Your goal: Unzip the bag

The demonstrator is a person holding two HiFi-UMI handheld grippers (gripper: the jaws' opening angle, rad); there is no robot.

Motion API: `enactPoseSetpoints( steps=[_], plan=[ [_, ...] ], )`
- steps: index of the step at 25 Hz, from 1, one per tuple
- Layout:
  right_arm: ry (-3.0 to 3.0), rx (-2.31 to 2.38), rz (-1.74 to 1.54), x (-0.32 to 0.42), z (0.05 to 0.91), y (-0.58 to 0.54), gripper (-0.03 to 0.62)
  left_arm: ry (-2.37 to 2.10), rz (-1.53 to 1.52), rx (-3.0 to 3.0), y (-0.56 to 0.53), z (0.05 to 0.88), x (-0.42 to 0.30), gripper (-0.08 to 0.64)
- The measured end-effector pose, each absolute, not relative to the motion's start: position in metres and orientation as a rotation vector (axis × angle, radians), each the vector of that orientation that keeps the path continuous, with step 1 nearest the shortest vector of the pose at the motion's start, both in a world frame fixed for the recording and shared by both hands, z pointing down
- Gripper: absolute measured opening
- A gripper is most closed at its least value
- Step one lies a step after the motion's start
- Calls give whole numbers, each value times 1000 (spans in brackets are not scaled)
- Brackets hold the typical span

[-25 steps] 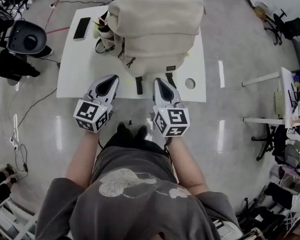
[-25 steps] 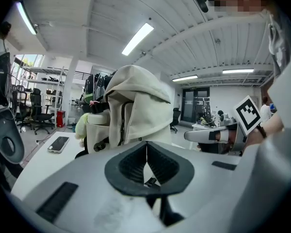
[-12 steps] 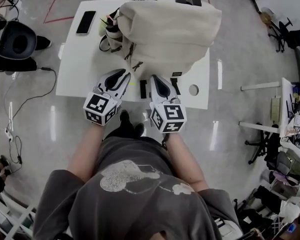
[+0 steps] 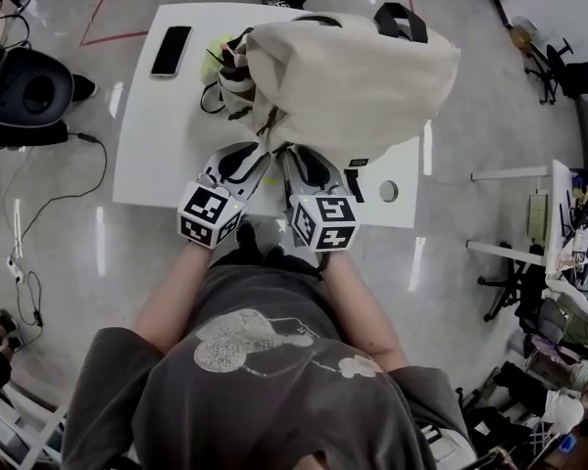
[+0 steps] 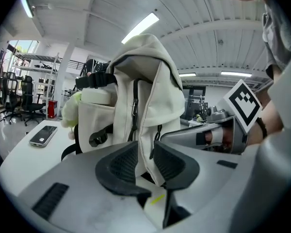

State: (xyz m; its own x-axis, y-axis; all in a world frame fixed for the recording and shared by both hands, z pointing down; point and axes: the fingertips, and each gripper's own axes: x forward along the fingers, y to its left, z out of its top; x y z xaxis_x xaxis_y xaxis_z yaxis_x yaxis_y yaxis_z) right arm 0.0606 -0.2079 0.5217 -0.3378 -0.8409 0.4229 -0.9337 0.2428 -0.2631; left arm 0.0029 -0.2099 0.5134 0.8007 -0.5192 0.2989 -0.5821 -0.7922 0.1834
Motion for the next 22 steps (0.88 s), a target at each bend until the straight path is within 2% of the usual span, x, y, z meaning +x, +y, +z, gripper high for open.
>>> enactPoseSetpoints(
  steps=[4, 6, 12, 22],
  plan=[
    [-2241, 1687, 709, 53, 534, -221, 110, -815, 342, 2726, -214, 515, -1, 95],
    [-2179, 1691, 695, 53, 542, -223, 37, -793, 339, 2731, -212, 515, 0, 95],
    [-2248, 1597, 635, 52, 538, -207, 35, -771, 354, 2741, -208, 519, 5, 97],
    [-2371, 1430, 487, 82, 516, -183, 34, -880, 401, 2695, -212, 527, 25, 160]
  ],
)
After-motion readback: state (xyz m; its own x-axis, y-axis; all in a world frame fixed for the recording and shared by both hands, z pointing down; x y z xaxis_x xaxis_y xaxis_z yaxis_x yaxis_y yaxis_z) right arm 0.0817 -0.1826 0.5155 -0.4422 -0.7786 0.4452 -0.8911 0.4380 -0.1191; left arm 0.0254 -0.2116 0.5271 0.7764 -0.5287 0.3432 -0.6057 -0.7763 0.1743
